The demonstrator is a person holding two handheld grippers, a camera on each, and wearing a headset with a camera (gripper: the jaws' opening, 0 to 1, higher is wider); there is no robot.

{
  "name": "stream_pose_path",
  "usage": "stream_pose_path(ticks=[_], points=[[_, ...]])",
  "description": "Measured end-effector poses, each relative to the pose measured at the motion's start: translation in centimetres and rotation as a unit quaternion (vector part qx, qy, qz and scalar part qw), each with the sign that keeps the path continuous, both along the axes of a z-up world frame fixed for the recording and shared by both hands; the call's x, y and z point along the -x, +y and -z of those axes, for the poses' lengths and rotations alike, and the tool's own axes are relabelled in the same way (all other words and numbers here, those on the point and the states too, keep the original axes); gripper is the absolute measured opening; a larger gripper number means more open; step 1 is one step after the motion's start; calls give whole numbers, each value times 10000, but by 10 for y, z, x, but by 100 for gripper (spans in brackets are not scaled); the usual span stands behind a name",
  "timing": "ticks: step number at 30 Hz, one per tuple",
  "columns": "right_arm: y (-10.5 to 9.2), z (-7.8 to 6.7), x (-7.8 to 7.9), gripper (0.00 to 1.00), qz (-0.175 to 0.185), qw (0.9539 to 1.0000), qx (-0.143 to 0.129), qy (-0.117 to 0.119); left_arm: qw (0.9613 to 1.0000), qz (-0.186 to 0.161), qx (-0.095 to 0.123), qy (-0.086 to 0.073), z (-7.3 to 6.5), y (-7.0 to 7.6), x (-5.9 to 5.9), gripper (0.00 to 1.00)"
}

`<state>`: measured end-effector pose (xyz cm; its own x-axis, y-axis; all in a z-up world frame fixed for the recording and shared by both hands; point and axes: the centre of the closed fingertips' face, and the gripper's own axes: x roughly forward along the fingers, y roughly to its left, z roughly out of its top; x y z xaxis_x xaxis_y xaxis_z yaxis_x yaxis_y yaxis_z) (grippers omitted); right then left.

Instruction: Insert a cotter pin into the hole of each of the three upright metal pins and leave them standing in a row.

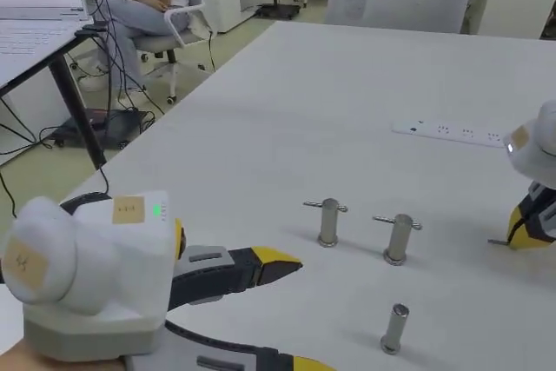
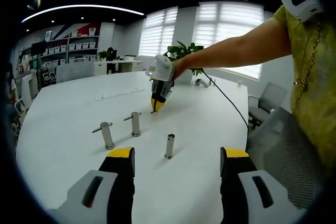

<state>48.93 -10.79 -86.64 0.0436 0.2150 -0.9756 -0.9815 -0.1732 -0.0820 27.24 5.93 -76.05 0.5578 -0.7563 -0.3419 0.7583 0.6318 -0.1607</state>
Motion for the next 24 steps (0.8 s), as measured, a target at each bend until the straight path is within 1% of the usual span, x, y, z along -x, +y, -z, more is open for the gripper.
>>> stream_pose_path(ticks=[2, 3, 4, 8, 12, 14, 18, 20, 22, 24], points=[[-1, 0, 2, 2, 15, 10000, 18, 6, 10000, 8, -5, 1, 0, 0, 0, 65], [-1, -1, 2, 2, -5, 10000, 18, -51, 10000, 14, 1, 2, 0, 0, 0, 65], [-2, -2, 3, 2, 13, 10000, 17, -42, 10000, 14, 9, -1, 0, 0, 0, 65], [-5, -4, 11, 2, 23, 10000, 56, -11, 10000, 40, 5, -17, -2, -1, 0, 65], [-5, -10, 18, 2, 52, 10000, 15, -25, 10000, 75, 29, -49, -5, -3, -1, 64], [-5, -15, 23, 2, 44, 10000, -2, -59, 9999, 99, 26, -78, -7, -4, -2, 64], [-3, -26, 34, 2, 92, 9999, -121, -67, 9998, 145, 52, -131, -12, -6, -3, 63], [-2, -32, 41, 2, 118, 9998, -169, -80, 9997, 162, 97, -141, -14, -6, -4, 63], [-1, -38, 48, 2, 150, 9995, -252, -78, 9996, 195, 86, -170, -15, -7, -5, 63], [-1, -41, 53, 2, 153, 9995, -252, -95, 9995, 222, 91, -186, -16, -8, -6, 63]])
